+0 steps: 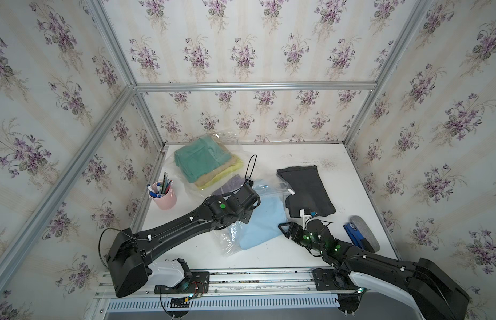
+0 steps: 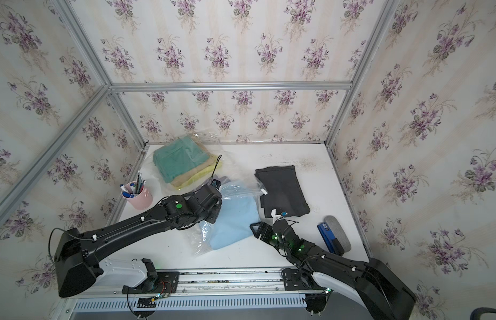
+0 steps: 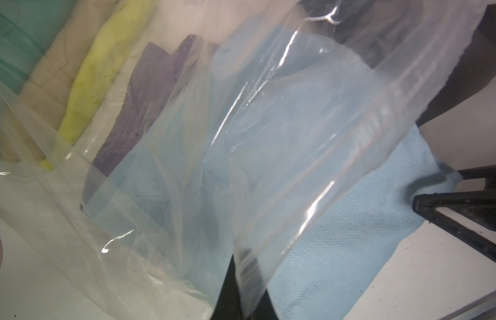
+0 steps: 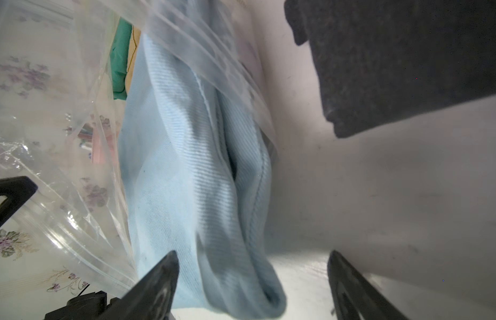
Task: Take the trousers out of the vacuum bag
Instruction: Take out the trousers from the vacuum bag.
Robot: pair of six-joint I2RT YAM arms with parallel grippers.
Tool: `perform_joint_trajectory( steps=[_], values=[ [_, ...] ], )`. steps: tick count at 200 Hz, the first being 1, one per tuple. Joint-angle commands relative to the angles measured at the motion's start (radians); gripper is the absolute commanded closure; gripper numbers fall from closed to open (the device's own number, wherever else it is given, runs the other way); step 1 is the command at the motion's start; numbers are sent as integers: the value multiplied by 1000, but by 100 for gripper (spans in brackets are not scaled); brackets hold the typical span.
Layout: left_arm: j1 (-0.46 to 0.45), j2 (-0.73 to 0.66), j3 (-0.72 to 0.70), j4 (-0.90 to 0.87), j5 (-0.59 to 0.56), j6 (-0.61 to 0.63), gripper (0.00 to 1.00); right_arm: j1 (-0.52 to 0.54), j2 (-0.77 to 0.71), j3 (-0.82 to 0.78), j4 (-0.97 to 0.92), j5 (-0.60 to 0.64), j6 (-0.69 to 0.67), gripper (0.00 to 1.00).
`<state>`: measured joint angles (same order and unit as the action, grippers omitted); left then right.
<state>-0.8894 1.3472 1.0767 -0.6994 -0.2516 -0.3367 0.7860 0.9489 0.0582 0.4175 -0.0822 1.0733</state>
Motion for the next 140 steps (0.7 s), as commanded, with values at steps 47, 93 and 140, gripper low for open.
perform_joint_trajectory(
  steps=[47, 93, 140],
  values=[
    [-5, -1, -1, 3, 18, -2, 100, 1, 204, -17, 379, -69, -16, 19],
    [-12, -26, -2, -13, 11, 6, 100, -2, 337, 33, 487, -61, -29, 32],
    [-23, -46, 4, -31, 9, 7, 91, -5, 335, 75, 450, -76, -42, 64]
  ],
)
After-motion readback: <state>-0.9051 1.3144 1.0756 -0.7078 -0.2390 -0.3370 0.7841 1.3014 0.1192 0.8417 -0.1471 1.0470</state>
